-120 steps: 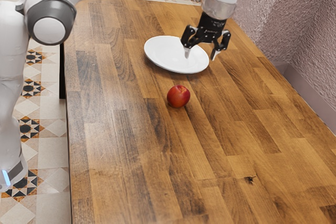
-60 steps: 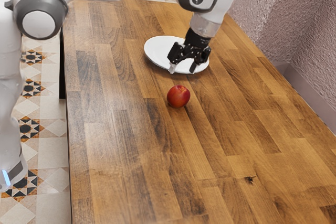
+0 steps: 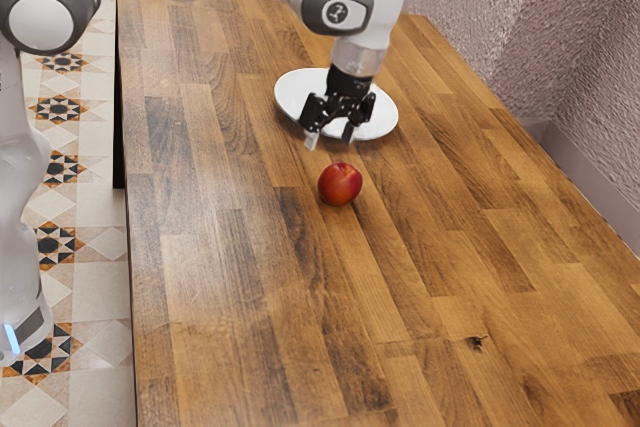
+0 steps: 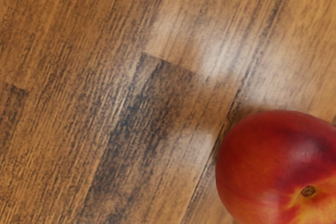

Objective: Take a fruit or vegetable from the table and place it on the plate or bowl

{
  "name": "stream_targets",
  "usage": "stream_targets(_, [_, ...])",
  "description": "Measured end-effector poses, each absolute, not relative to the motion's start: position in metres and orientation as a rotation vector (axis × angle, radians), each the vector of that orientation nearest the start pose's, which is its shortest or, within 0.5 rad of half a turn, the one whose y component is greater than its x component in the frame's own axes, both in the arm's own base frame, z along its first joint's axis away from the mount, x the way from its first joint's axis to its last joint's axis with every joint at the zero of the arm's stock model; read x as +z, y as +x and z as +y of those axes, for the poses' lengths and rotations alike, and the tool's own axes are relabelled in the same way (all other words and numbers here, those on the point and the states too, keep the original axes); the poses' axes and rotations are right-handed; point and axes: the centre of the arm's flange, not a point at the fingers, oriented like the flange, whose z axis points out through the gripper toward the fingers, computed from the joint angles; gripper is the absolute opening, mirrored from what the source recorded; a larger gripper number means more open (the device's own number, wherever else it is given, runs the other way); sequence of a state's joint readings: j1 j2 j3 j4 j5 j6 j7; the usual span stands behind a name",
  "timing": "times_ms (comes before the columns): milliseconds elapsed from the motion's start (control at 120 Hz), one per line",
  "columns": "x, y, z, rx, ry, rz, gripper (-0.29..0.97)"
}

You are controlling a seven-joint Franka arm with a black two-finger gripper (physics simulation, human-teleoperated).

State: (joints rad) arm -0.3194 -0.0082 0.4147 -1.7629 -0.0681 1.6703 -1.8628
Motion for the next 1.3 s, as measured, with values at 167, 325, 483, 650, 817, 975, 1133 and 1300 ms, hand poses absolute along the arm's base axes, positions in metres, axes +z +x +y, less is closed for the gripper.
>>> stream_targets(167, [0.533, 0.553, 0.081, -0.186, 1.680, 2.675, 0.68])
stream_targets(325, [0.506, 0.559, 0.127, -0.204, 1.580, 2.745, 0.68])
stream_targets(483, [0.489, 0.579, 0.096, -0.169, 1.660, 2.680, 0.68])
stream_targets(650, [0.492, 0.585, 0.091, -0.124, 1.673, 2.634, 0.68])
stream_targets(817, [0.492, 0.592, 0.067, -0.106, 1.721, 2.575, 0.68])
stream_targets(975, [0.472, 0.598, 0.063, -0.139, 1.714, 2.575, 0.68])
stream_targets(1133, [0.457, 0.597, 0.066, -0.169, 1.686, 2.575, 0.68])
stream_targets(1300, [0.450, 0.600, 0.066, -0.190, 1.660, 2.568, 0.68])
